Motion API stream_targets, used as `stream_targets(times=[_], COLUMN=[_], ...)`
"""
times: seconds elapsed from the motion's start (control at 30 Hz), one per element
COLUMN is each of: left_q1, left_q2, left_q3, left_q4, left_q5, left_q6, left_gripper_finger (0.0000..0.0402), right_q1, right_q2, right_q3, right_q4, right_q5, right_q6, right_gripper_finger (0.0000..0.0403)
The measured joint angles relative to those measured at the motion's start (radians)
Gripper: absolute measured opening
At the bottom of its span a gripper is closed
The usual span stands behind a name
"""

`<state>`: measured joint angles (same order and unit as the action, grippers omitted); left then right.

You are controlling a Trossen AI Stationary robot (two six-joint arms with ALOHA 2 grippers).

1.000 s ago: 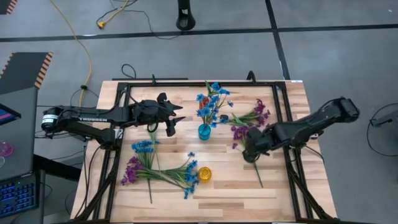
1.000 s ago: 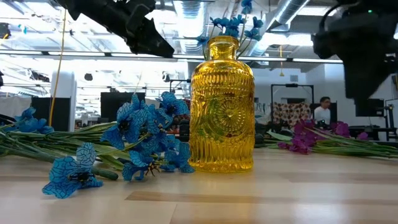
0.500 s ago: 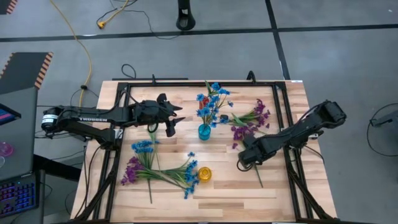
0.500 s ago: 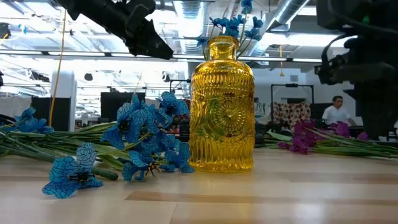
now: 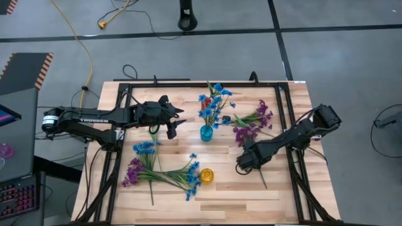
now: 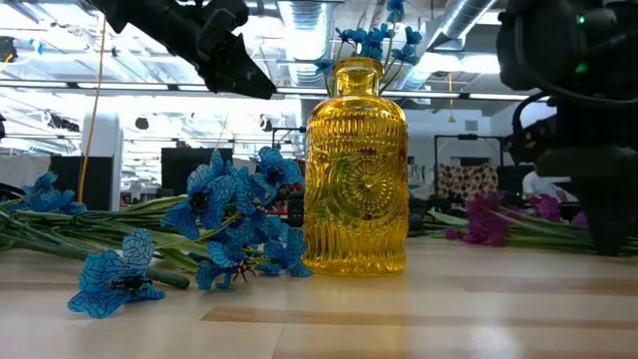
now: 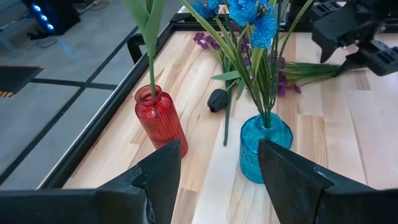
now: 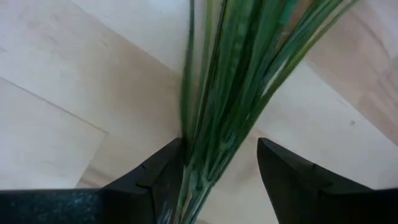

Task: Sort flowers into vase by color
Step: Put the middle right violet flower into the yellow crystal vase

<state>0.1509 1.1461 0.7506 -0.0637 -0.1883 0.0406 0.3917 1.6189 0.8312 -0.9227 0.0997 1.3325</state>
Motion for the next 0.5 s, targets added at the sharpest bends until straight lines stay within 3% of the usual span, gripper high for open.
stream_targets(times=[0.23, 0.5], left_q1=[0.000, 0.000], left_q2=[0.000, -0.006], left_q3=[0.000, 0.000], left_q4=[0.000, -0.001], left_q5=[0.000, -0.001], left_q6=[0.000, 0.007], left_gripper_finger=[0.0201, 0.0201], right_q1=[-0.002, -0.002], right_q2=[0.025, 0.027], right_q3=[0.001, 0.000], right_q4=[0.043, 0.065], right_q5=[-0.037, -0.056], right_q6=[-0.028, -0.033], right_gripper_finger=[0.0212, 0.0123])
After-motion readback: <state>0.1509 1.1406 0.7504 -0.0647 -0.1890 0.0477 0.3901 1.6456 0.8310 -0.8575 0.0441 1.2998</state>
